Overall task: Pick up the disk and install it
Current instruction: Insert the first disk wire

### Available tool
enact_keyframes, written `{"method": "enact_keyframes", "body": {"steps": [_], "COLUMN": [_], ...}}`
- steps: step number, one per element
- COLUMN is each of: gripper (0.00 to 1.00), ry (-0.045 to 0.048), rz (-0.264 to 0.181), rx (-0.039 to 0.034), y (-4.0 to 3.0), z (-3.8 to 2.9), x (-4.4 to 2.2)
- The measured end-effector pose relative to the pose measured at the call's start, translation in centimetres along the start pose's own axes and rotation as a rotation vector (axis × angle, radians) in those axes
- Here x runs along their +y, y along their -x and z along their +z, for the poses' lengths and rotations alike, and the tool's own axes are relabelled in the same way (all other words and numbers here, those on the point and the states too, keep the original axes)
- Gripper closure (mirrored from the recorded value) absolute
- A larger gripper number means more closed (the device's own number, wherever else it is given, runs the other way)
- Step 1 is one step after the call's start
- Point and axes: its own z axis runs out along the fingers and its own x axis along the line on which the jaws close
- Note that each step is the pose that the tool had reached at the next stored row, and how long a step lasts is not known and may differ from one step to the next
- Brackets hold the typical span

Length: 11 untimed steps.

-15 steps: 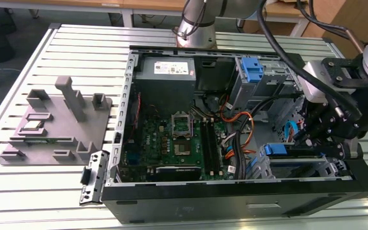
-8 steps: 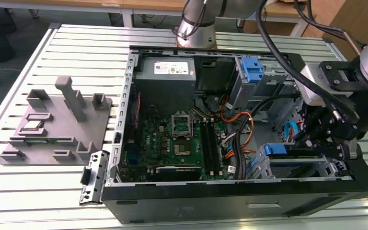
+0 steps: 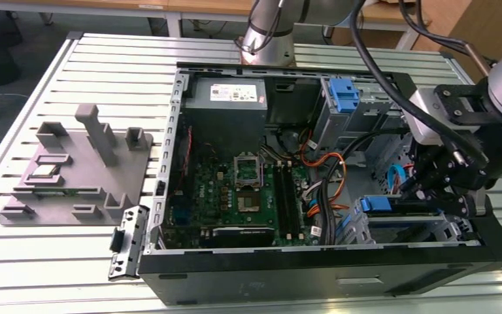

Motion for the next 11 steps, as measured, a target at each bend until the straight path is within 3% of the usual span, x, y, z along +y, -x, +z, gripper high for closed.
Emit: {"method": "enact_keyframes", "body": {"steps": [6,11], "gripper": [0.84,0.84], "ry": [0.0001,-0.0048], "rz": [0.000,-0.001], "rx": [0.0156,0.0178], "y": [0.00,0.02], "z": [0.01,0.12], "x": [-0.10,-0.09]}}
